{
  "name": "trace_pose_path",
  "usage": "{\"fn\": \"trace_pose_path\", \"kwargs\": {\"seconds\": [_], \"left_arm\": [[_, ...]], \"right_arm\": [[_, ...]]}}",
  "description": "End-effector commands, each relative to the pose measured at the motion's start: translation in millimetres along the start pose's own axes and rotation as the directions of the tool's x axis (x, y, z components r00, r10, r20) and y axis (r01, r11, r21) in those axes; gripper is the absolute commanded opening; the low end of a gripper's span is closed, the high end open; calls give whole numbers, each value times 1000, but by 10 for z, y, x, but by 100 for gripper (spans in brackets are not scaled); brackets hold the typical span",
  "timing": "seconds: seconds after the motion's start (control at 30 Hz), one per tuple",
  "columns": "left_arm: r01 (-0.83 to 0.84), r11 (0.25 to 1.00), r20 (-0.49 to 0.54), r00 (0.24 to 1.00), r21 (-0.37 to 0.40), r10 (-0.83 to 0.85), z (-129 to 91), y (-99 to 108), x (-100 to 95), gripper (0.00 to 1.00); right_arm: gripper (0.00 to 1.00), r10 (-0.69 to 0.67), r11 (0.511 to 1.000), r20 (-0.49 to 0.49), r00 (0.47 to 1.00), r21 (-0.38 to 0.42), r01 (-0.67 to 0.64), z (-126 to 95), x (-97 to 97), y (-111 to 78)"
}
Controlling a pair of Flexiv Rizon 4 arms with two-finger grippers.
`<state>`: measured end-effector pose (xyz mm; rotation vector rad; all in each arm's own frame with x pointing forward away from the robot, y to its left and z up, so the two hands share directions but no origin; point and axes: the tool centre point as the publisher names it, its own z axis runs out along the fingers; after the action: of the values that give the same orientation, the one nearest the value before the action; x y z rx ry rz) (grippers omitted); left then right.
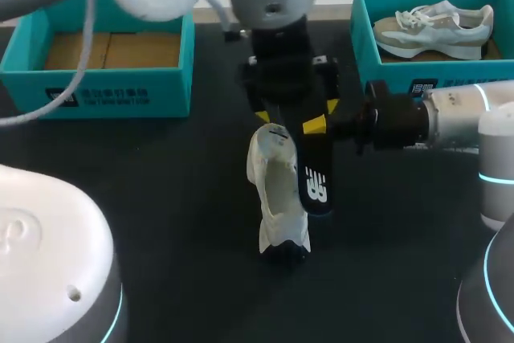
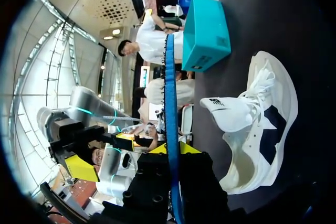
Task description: Take the shoe out of the shoebox, open the shoe tongue, remove and reinsert the insole, then place the shoe into the shoebox
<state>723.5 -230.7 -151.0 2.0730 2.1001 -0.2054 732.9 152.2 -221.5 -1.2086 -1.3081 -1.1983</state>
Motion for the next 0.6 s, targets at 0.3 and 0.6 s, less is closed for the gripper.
{"fn": "trace_pose_path", "kwargs": {"seconds": [0.3,0.6], "left_arm": [[-52,997,709,701,-61,79,-23,-36,590,100],[-52,997,709,701,-61,79,-23,-36,590,100]], "right_arm": [[0,10,1000,1,1000,1,-10,17,-17,-2],[0,28,1000,2,1000,4,-28,1,-66,-4]]}}
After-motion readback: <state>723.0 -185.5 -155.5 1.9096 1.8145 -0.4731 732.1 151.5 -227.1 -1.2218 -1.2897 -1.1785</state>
